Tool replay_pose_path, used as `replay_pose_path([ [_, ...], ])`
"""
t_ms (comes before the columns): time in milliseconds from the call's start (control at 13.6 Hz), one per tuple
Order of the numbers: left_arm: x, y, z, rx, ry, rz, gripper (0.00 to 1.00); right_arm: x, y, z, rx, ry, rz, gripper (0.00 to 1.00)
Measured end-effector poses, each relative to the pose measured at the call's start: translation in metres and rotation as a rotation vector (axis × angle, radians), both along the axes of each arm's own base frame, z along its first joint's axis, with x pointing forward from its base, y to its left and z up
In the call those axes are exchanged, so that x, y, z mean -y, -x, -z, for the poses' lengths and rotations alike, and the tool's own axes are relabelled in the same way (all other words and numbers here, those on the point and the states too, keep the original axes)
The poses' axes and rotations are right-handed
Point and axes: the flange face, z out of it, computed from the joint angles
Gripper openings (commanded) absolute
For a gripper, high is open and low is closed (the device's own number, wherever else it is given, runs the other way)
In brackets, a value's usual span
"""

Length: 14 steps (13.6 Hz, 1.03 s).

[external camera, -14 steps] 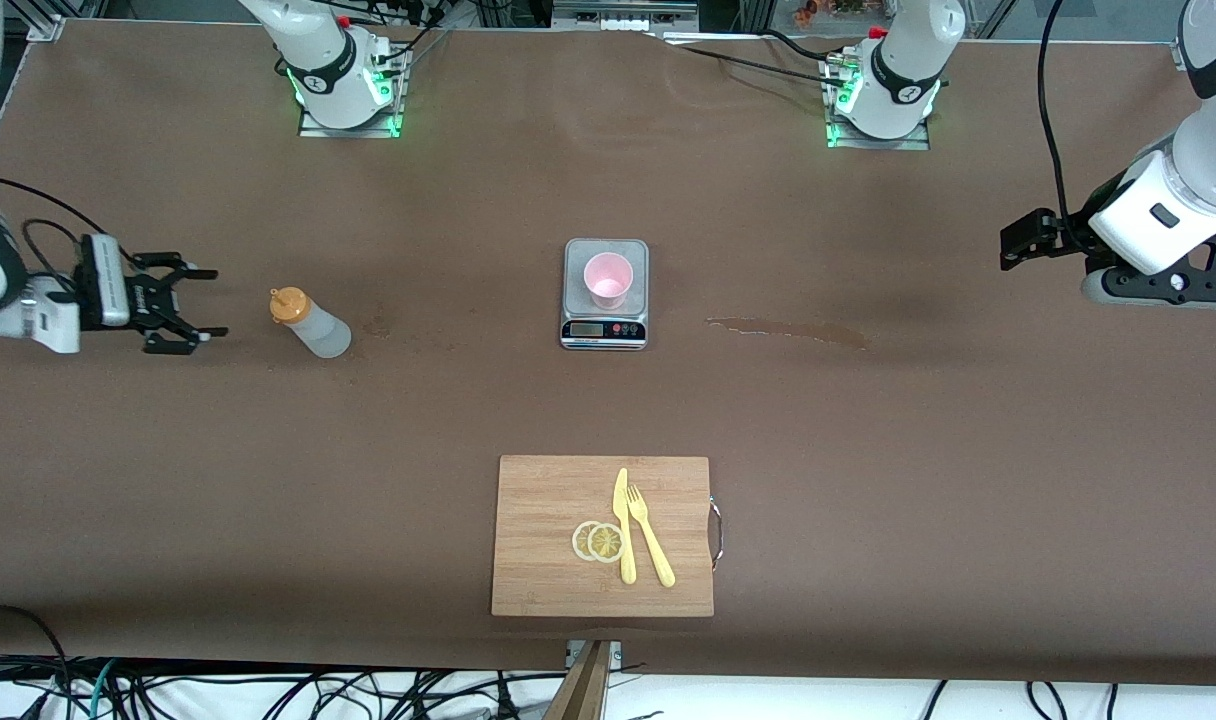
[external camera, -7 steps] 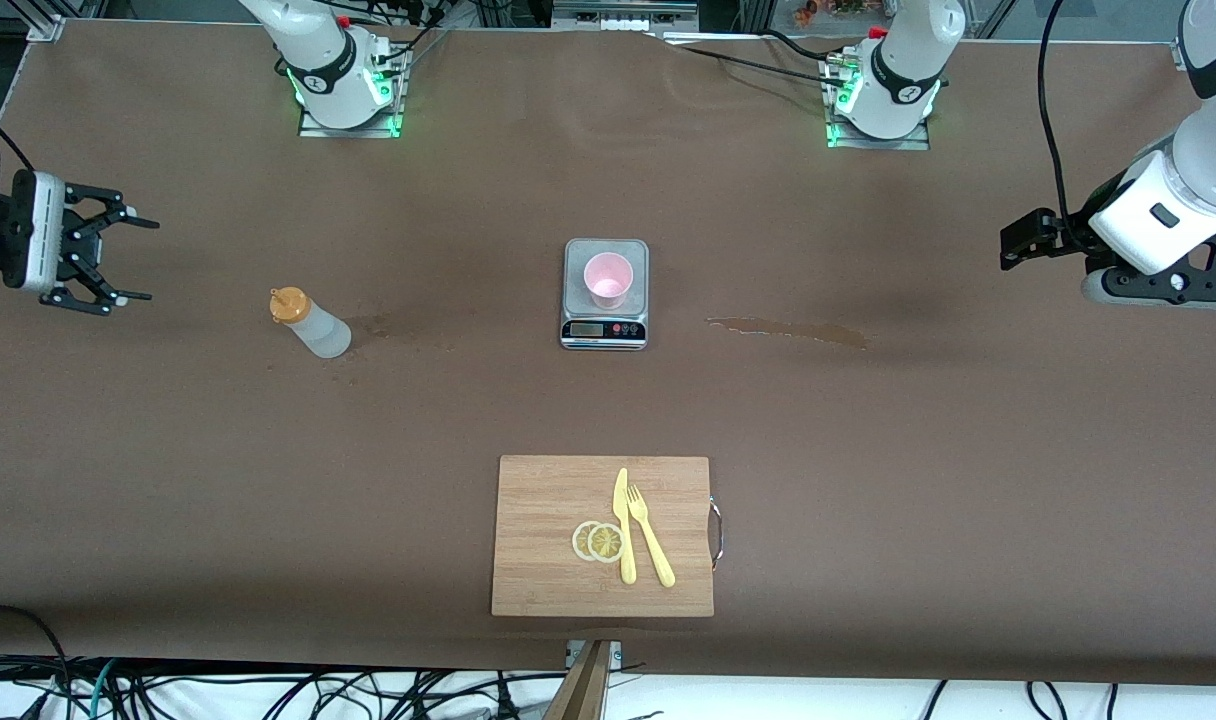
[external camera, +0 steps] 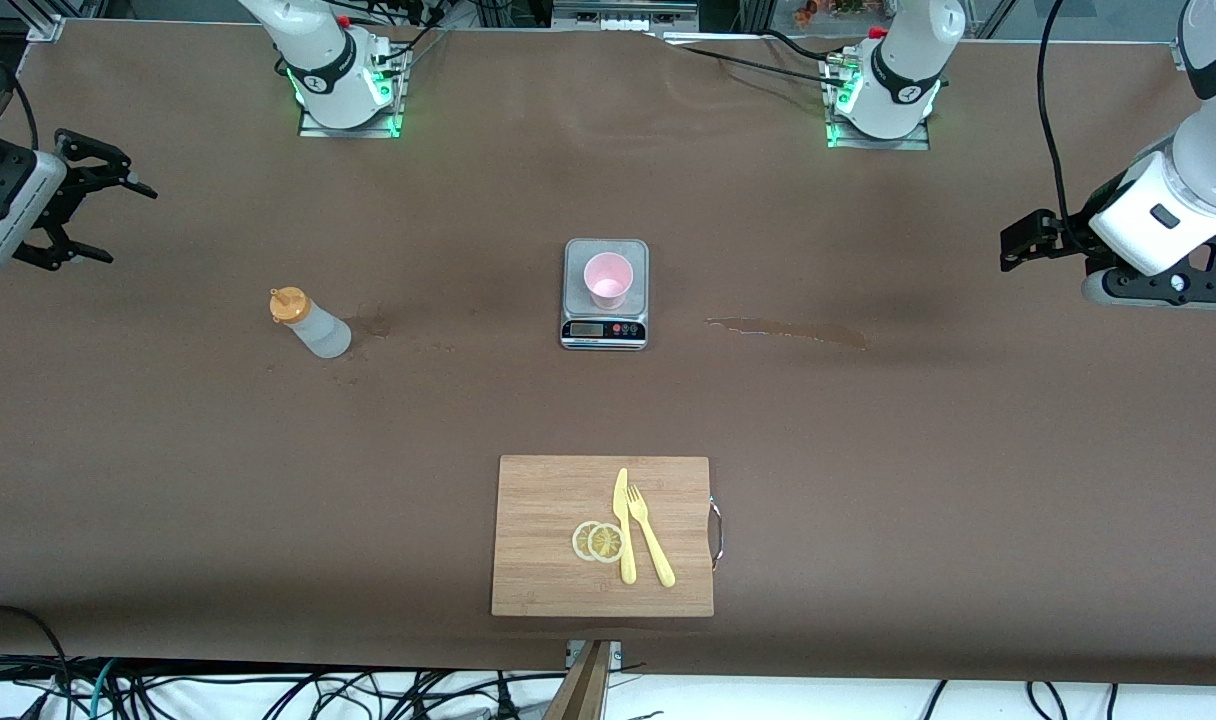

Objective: Add sauce to pink cup with both arms

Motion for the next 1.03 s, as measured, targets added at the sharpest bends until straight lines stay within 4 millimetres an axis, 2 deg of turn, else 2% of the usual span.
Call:
replay_pose_path([
  [295,0.0,-0.001,0.001,0.001,0.0,0.0,1.0,-0.029,0.005,-0.022,-0.021,0.125,0.283,1.0],
  [516,-0.001,-0.001,0.001,0.001,0.0,-0.002,1.0,-0.042,0.008,-0.032,-0.019,0.2,0.425,1.0],
  [811,-0.001,-0.001,0.001,0.001,0.0,-0.002,1.0,-0.069,0.016,-0.048,-0.003,0.264,0.574,1.0],
  [1032,-0.001,-0.001,0.001,0.001,0.0,-0.002,1.0,-0.076,0.021,-0.058,0.017,0.279,0.608,1.0],
])
